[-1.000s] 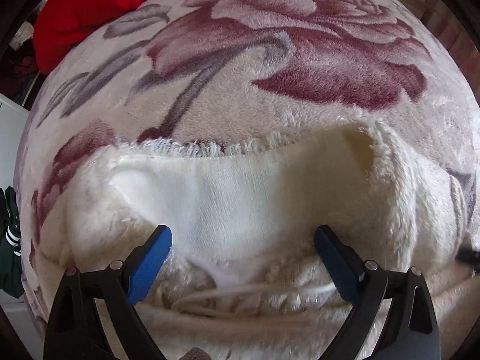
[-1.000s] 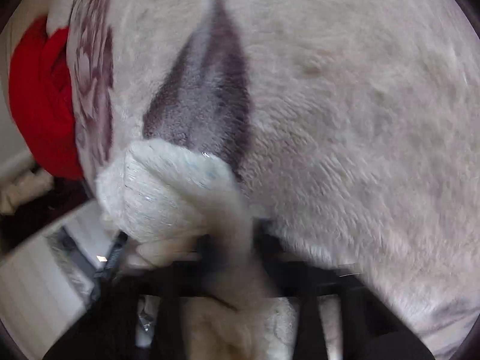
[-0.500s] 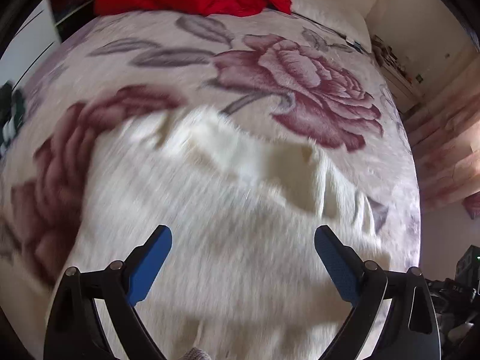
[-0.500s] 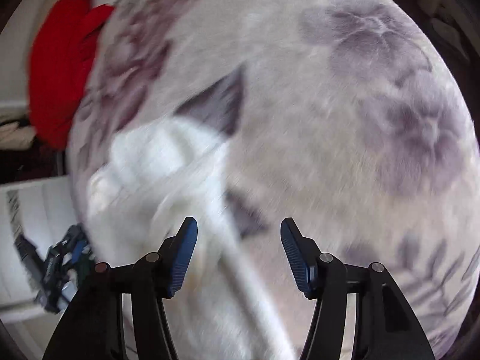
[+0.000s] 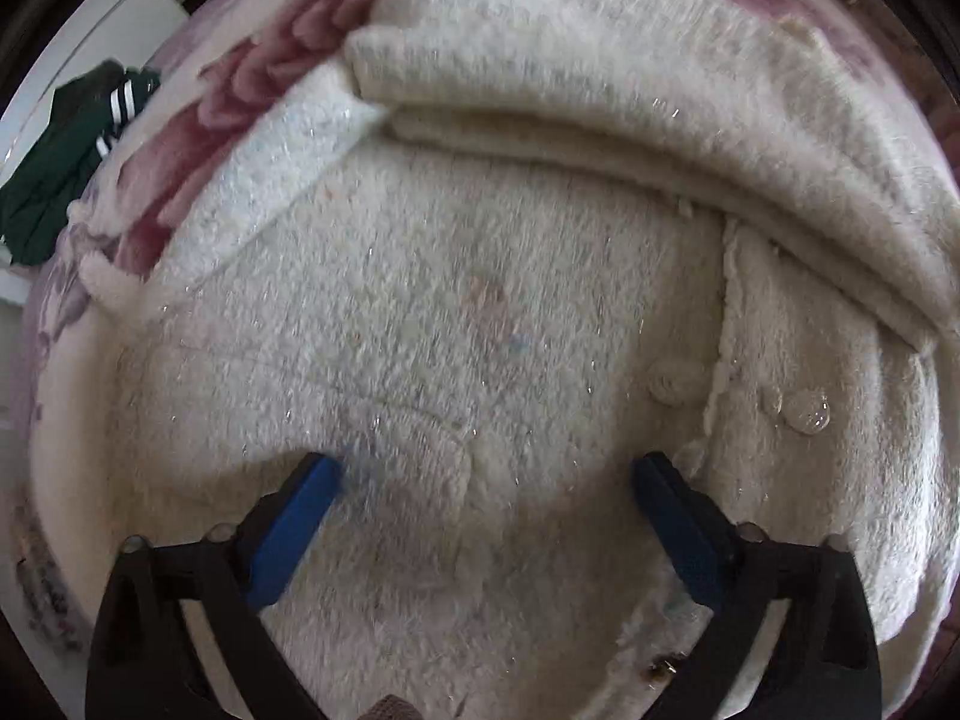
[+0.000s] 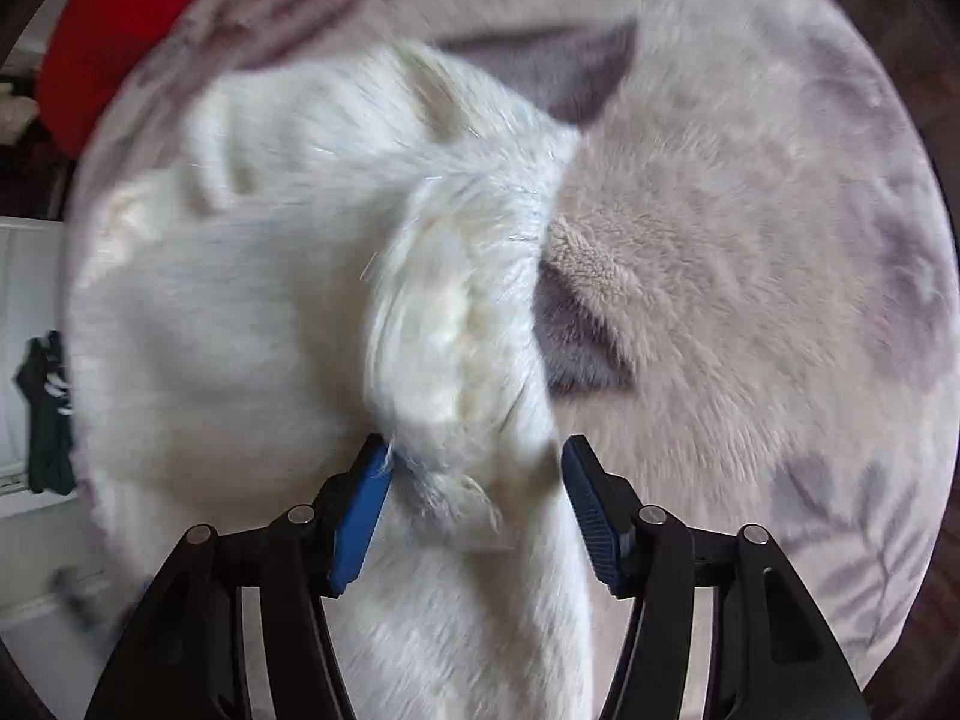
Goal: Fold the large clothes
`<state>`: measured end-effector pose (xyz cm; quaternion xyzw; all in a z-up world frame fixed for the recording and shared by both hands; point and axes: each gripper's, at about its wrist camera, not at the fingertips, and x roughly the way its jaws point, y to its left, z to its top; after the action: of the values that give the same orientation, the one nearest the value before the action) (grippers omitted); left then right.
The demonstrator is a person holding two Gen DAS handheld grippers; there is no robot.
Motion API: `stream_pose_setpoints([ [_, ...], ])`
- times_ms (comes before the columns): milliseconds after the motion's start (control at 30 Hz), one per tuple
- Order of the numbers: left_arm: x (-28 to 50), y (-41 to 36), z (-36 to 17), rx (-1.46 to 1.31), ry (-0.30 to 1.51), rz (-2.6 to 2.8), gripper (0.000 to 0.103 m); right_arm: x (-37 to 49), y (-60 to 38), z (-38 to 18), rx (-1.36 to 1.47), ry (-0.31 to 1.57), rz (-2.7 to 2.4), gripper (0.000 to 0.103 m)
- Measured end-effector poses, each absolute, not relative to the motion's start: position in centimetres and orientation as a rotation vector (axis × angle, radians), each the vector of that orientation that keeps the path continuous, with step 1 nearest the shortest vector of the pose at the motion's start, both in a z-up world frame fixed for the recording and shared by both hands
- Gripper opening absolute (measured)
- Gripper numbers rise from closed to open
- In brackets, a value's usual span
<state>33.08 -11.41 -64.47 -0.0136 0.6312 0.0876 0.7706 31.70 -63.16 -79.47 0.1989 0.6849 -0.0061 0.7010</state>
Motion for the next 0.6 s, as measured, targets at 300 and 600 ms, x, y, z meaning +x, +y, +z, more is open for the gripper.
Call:
stream_pose_setpoints([
  [300,33.3,-12.4,-65.1,0.064,1.261,0.177,0.103,16.8,-66.0,-75.8,0.617,1.633,-0.143,0.067],
  [600,30.0,-12.3,-59.2,-0.007,1.265,0.143,0.103,7.8,-65.6,-83.5,0.787,1.686,-0.157,0.01],
])
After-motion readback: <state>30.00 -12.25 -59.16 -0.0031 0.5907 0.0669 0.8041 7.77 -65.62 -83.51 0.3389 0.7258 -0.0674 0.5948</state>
